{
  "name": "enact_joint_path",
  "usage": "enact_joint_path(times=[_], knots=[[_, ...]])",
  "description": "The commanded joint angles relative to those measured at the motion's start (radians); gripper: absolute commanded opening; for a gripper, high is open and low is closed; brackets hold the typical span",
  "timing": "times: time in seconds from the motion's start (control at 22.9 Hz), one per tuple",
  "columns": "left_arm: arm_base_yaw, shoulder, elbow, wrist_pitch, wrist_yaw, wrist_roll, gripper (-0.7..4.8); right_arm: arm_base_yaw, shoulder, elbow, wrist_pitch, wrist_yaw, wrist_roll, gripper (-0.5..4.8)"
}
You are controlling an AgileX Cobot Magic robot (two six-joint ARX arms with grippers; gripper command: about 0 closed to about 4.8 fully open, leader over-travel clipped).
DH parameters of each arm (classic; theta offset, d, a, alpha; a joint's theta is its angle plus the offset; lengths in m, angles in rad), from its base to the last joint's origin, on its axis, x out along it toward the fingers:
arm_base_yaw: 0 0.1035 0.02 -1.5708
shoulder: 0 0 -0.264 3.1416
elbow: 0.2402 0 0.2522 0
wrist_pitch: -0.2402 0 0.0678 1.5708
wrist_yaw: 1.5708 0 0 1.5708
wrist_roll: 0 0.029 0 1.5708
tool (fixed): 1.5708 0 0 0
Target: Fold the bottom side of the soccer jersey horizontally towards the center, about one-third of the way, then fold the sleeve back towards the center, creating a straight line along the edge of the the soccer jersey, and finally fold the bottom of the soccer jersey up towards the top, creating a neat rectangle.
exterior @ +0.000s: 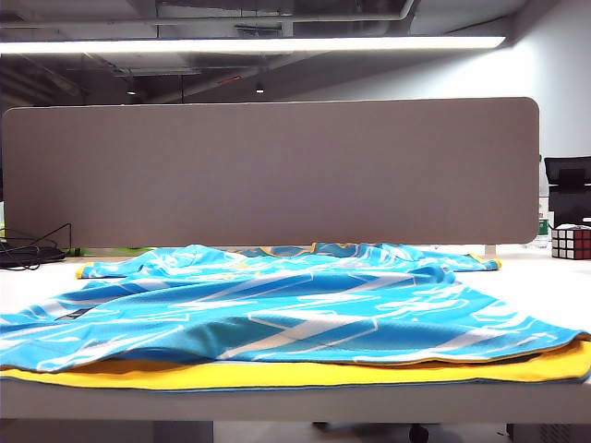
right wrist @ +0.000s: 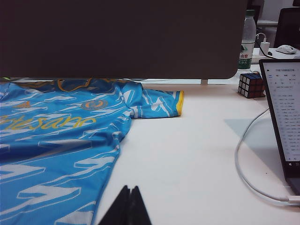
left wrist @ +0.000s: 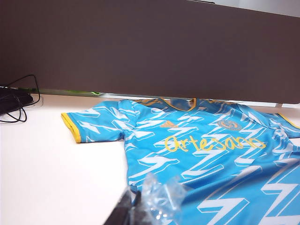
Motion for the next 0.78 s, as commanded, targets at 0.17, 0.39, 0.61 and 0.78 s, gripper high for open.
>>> enact_joint_path(times=[0.17,0.39,0.61,0.78], knots=[[0.001,0.0,0.001,0.005,0.005,-0.003,-0.05,0.0,-0.002,-0.003,0.013,-0.001,-0.003,0.0],[0.001,0.0,0.001,0.005,0.005,-0.003,-0.05,0.0,-0.002,-0.003,0.012,-0.001,-0.003,0.0],[0.001,0.0,0.001,0.009,-0.019,-0.243,-0.05,0.001,-0.002,-0.003,0.024,-0.052,0.175,-0.01],[0.001,0.0,0.012,-0.068,-0.033,-0.397,-0.05,0.001,0.003,-0.003,0.015,-0.161,0.362,-0.02]])
